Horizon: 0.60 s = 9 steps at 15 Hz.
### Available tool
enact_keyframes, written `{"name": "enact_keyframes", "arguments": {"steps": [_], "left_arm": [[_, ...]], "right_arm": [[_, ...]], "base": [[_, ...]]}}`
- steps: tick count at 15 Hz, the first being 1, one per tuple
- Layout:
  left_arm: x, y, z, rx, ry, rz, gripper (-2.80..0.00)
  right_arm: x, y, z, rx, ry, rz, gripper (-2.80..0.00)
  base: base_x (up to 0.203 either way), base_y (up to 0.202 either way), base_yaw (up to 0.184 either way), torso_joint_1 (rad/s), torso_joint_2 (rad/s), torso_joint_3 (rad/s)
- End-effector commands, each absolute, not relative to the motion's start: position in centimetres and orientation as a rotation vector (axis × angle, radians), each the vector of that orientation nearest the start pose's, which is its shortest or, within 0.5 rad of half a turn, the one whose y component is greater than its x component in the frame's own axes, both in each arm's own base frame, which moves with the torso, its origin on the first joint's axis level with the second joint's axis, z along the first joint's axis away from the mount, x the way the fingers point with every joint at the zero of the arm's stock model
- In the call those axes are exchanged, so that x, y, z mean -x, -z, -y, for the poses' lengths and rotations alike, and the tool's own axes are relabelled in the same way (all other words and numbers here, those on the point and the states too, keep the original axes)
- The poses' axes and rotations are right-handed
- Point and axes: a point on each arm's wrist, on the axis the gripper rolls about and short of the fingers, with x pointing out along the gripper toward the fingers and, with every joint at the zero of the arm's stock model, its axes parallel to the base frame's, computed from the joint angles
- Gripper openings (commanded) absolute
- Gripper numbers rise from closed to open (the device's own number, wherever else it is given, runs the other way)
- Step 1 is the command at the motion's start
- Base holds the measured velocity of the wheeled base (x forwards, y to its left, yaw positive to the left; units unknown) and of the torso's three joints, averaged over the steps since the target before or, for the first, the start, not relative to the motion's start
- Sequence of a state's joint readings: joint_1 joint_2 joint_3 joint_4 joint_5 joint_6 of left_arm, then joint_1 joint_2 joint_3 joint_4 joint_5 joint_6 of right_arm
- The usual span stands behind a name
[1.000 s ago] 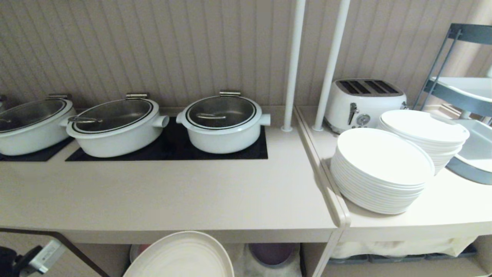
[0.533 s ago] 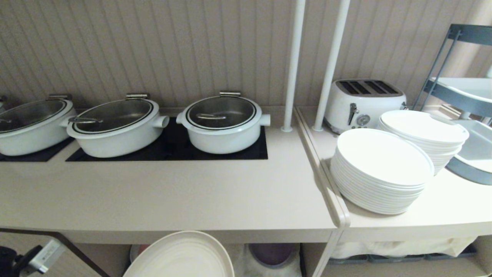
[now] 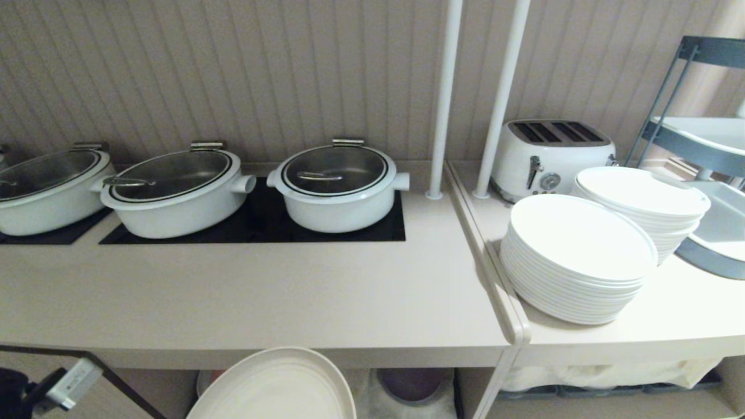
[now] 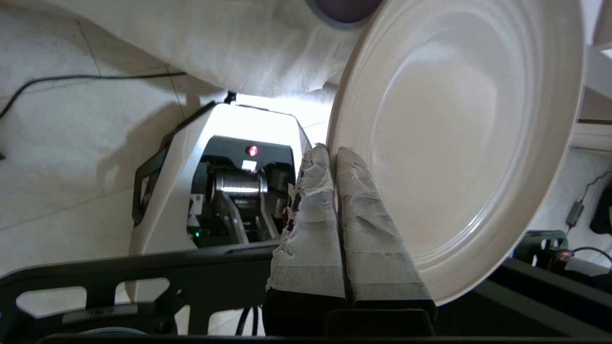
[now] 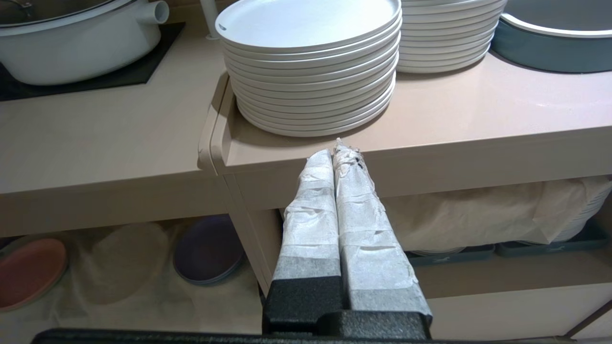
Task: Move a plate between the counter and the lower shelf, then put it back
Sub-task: Put the plate
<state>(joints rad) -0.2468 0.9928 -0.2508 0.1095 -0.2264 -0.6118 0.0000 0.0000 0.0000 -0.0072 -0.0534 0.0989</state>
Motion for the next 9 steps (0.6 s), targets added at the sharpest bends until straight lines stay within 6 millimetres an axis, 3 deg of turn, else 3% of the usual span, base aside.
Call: {"name": "enact_keyframes", "arguments": {"steps": [1,9], "left_arm": [[-8.5,-11.4,2.7,0.557,0.163,-0.978,-2.8],[-12.1,-12.4,3.5,0.563,0.15,-0.981,-2.8]], "right_arm": [[2.3,-7.6,0.1,-0.1,0.053,0.01,-2.8],[2.3,-7.6,0.1,-0.1,0.053,0.01,-2.8]], "base": [[0.0,0.0,0.0,0.0,0.0,0.0],[0.0,0.0,0.0,0.0,0.0,0.0]]}}
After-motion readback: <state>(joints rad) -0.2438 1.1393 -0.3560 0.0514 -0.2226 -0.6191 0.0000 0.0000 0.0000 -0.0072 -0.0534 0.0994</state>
